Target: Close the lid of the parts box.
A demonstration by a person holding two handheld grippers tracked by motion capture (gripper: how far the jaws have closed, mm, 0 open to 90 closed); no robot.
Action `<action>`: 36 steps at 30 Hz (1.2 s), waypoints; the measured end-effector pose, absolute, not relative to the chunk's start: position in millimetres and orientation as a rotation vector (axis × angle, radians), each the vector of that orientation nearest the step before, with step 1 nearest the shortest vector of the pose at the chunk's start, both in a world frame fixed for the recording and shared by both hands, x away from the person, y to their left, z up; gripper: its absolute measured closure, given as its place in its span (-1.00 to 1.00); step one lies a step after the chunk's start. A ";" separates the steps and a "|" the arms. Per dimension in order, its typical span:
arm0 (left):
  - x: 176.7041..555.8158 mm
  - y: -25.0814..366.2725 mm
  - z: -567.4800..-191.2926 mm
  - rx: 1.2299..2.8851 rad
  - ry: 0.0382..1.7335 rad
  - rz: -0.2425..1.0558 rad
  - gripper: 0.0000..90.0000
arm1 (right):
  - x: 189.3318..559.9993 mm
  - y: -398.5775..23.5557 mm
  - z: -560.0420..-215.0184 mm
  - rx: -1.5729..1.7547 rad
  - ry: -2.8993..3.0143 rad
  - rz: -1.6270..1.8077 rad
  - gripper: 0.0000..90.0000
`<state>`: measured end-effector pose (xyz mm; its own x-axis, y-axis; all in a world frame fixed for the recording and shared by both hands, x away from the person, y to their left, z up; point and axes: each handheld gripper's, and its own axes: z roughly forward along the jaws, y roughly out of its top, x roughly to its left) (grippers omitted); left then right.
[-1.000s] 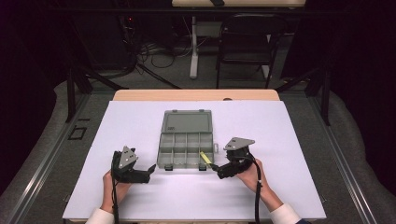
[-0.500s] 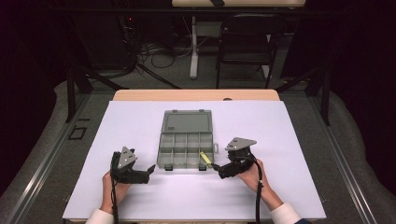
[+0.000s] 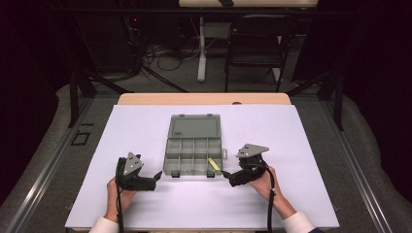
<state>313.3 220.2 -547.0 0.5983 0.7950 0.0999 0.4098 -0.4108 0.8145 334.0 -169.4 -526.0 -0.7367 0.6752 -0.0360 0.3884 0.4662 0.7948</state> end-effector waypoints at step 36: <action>331.6 198.4 -515.9 2.040 0.947 0.599 -1.00 | 342.8 -175.0 -526.3 0.908 2.367 1.150 -1.00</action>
<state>331.6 198.4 -515.9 0.6089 0.7887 0.0845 0.4147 -0.4074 0.8137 342.8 -175.0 -526.3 -0.7306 0.6818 -0.0371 0.3923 0.4636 0.7945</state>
